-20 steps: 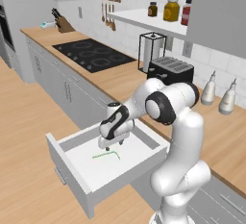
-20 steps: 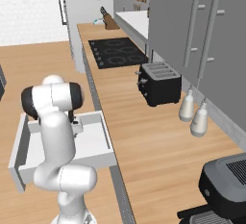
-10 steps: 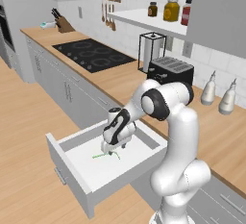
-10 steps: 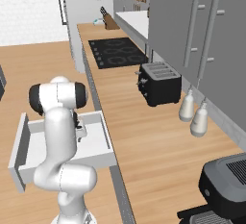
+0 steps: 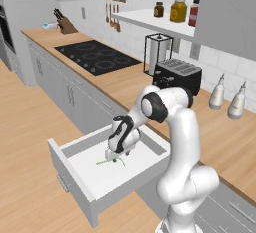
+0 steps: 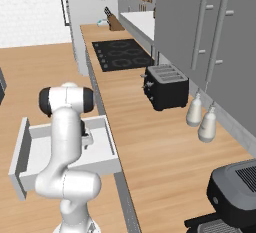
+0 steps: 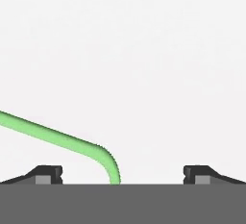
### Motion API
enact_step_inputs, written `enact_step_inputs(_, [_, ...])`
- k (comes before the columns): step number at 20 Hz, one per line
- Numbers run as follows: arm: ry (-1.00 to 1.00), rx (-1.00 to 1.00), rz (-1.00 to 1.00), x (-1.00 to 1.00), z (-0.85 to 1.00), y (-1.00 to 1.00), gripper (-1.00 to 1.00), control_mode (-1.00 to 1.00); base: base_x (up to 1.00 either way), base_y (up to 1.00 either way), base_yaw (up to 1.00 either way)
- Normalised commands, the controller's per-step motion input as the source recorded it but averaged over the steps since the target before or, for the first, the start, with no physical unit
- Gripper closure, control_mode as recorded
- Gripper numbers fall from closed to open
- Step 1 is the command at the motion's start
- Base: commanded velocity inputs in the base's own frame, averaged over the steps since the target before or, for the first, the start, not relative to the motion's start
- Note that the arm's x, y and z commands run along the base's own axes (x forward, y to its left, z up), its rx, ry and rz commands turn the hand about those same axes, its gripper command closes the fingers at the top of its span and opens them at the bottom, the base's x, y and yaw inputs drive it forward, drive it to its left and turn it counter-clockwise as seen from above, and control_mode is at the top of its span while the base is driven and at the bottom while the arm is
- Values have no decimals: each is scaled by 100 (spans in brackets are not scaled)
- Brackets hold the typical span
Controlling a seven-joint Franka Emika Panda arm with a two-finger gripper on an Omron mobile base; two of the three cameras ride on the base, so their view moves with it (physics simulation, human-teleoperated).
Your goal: Take a straw from the drawer in front and place it inside the glass cup on the dining counter.
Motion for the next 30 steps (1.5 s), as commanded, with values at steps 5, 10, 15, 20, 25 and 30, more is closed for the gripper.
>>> enact_step_inputs(5, [0, 0, 3, 6, -40, 0, -100, -100, 0, 0, 0])
enact_step_inputs(10, [0, -2, 4, 0, -43, 0, 100, -100, 0, 0, 0])
enact_step_inputs(15, [-3, 0, 5, 0, -30, 0, 100, -100, 0, 0, 0])
enact_step_inputs(20, [0, 0, 6, -2, -15, 0, 100, -100, 0, 0, 0])
enact_step_inputs(25, [0, 0, 6, -12, -4, 0, 100, -100, 0, 0, 0])
enact_step_inputs(30, [-6, 1, 3, -54, 51, 0, 100, -100, 0, 0, 0])
